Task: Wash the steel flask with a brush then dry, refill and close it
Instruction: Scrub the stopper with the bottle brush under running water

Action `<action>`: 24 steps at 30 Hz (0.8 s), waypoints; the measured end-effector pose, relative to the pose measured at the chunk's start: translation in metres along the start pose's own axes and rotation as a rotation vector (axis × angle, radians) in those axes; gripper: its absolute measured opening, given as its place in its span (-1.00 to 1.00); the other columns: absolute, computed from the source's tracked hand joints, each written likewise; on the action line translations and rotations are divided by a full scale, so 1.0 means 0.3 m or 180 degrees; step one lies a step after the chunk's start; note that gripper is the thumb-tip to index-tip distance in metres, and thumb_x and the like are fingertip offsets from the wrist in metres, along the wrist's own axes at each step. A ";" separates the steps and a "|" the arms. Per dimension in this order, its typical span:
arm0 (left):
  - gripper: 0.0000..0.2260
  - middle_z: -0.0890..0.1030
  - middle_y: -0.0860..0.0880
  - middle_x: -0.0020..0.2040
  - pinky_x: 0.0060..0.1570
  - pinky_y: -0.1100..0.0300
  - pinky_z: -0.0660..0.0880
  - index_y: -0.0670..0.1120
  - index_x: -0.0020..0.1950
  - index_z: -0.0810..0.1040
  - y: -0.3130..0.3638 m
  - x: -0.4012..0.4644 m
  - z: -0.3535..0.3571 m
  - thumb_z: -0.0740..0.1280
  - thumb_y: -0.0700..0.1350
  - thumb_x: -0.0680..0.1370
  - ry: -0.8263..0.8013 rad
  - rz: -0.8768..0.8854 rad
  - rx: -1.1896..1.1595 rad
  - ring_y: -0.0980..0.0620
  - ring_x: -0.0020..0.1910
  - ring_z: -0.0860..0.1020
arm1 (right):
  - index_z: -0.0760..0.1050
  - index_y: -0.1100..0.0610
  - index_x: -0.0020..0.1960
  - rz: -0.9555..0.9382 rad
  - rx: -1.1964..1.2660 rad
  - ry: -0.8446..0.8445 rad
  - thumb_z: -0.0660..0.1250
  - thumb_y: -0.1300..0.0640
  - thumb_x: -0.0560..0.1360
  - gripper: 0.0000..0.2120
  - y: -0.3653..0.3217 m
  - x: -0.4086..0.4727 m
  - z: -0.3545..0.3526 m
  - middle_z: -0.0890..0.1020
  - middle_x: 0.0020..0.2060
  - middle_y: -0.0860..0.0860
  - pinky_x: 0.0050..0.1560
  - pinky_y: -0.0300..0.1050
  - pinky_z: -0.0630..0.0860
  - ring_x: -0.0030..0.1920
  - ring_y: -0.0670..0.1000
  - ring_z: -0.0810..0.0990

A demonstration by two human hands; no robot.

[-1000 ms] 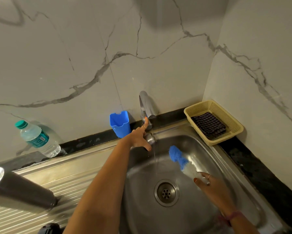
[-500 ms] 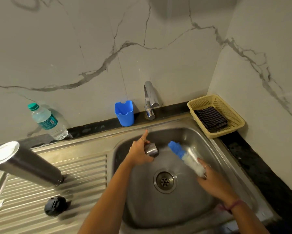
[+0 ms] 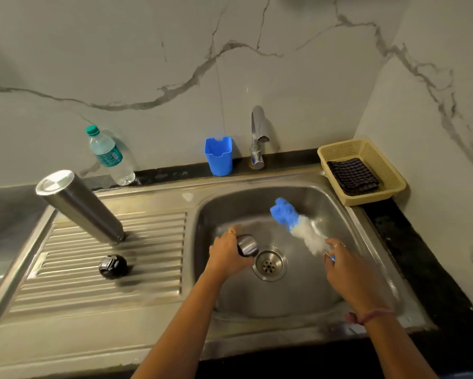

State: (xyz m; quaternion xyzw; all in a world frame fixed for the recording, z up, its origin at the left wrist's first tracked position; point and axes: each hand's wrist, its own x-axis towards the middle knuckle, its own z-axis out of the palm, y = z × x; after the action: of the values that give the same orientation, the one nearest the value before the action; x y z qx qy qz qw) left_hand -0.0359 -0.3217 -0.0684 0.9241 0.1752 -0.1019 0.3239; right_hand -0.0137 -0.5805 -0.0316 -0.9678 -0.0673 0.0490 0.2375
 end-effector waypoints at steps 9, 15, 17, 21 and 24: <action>-0.42 0.54 -0.01 0.22 0.19 0.01 0.39 0.00 0.32 0.42 0.019 -0.116 -0.024 0.50 0.12 0.36 0.0633 -0.0330 -0.0077 -0.15 0.21 0.46 | 0.48 0.11 0.28 -0.0605 0.0238 0.0618 0.33 0.31 0.49 -0.63 -0.004 -0.027 0.004 0.67 -0.09 0.08 -0.39 -0.27 0.34 -0.32 -0.07 0.47; -0.43 0.50 -0.01 0.19 0.18 0.02 0.42 0.02 0.32 0.43 0.026 -0.164 -0.045 0.51 0.07 0.36 0.0882 -0.0180 -0.0024 -0.12 0.17 0.47 | 0.44 0.08 0.32 -0.0634 0.0528 0.0782 0.31 0.31 0.51 -0.60 -0.008 -0.040 0.009 0.65 0.03 0.06 -0.21 -0.03 0.56 -0.10 0.11 0.63; -0.43 0.47 0.00 0.18 0.19 0.03 0.44 0.02 0.32 0.45 0.024 -0.172 -0.050 0.53 0.02 0.35 0.0913 -0.0077 -0.0201 -0.09 0.16 0.49 | 0.45 0.11 0.32 -0.0725 0.0572 0.0845 0.32 0.32 0.51 -0.60 -0.015 -0.041 0.015 0.65 0.07 0.06 -0.17 -0.09 0.53 -0.05 0.11 0.63; -0.44 0.44 0.03 0.17 0.18 0.16 0.40 0.00 0.30 0.49 0.013 -0.182 -0.071 0.55 -0.08 0.34 0.0902 0.0129 -0.0514 -0.03 0.15 0.49 | 0.50 0.20 0.25 -0.1023 0.0644 0.1095 0.35 0.37 0.47 -0.64 -0.033 -0.044 0.040 0.64 0.08 0.11 -0.13 -0.18 0.49 -0.01 0.11 0.64; -0.42 0.43 0.02 0.22 0.26 0.02 0.43 0.04 0.31 0.48 -0.002 -0.184 -0.093 0.55 -0.07 0.33 0.0880 0.0239 -0.0445 -0.05 0.21 0.45 | 0.53 0.22 0.21 -0.1062 0.0592 0.1337 0.39 0.38 0.45 -0.65 -0.076 -0.054 0.046 0.65 0.05 0.11 -0.16 -0.28 0.41 -0.04 0.09 0.65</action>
State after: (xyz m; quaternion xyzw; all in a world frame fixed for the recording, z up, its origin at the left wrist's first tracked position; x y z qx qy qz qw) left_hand -0.0846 -0.3178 -0.0306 0.9104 0.1901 0.0509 0.3639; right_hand -0.0338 -0.5567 -0.0322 -0.9063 -0.1702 -0.1865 0.3389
